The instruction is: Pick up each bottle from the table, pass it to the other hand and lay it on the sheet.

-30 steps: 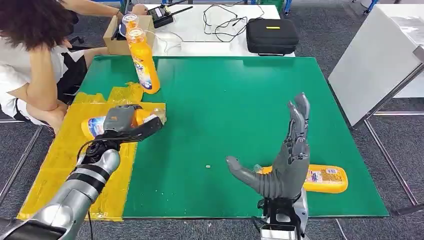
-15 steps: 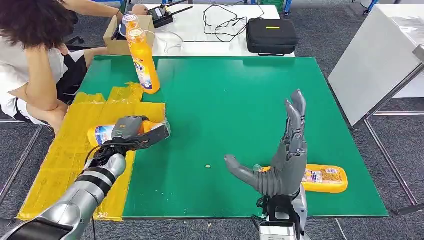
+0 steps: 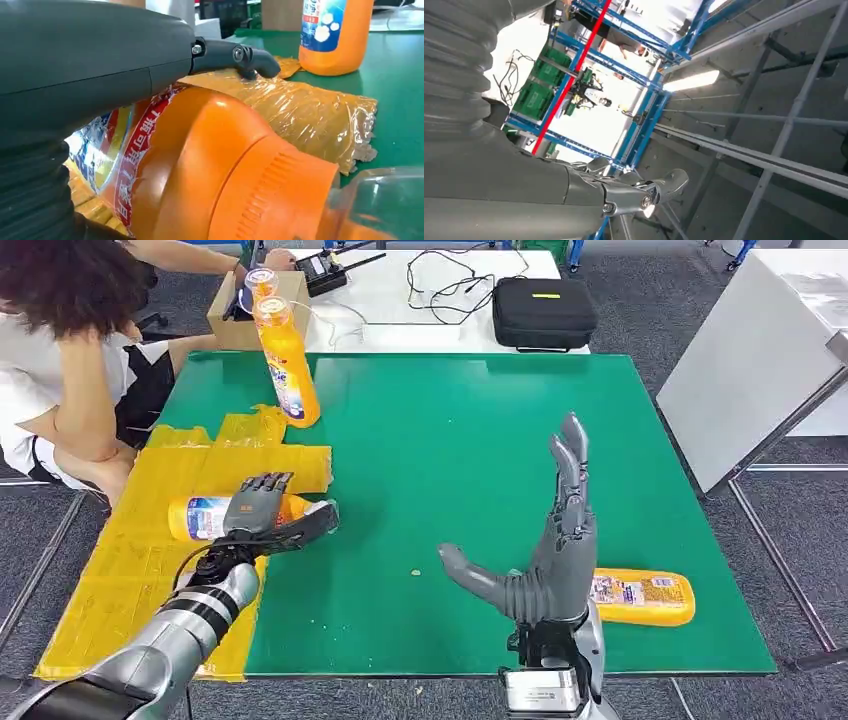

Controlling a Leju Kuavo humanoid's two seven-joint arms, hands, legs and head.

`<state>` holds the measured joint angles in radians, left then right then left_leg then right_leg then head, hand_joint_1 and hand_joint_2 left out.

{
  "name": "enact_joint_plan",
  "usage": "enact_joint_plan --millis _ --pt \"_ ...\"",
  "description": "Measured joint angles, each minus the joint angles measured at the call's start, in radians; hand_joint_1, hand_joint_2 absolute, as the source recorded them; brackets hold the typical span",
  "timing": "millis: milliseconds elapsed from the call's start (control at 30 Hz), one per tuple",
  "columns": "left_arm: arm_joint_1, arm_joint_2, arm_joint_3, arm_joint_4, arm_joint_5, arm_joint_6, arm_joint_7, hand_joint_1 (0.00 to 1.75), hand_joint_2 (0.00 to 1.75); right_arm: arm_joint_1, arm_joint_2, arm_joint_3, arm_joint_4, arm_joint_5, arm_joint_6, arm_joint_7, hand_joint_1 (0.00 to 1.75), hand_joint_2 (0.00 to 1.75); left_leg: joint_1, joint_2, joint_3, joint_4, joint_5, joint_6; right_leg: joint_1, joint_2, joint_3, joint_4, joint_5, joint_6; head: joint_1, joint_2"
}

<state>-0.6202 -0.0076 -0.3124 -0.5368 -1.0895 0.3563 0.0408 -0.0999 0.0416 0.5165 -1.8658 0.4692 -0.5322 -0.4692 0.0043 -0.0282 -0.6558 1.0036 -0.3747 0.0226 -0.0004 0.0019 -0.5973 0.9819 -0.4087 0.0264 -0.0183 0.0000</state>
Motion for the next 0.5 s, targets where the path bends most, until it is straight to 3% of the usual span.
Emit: enact_joint_plan --millis 500 --pt "0.013 -0.018 0.067 0.021 0.088 0.034 -0.108 0.0 1.75 0.0 0.0 0.0 0.027 -0.018 0.039 0.011 0.0 1.75 0.0 0.0 0.002 0.0 0.0 0.0 0.0 0.0 0.002 0.0 0.0 0.0 0.0 0.0"
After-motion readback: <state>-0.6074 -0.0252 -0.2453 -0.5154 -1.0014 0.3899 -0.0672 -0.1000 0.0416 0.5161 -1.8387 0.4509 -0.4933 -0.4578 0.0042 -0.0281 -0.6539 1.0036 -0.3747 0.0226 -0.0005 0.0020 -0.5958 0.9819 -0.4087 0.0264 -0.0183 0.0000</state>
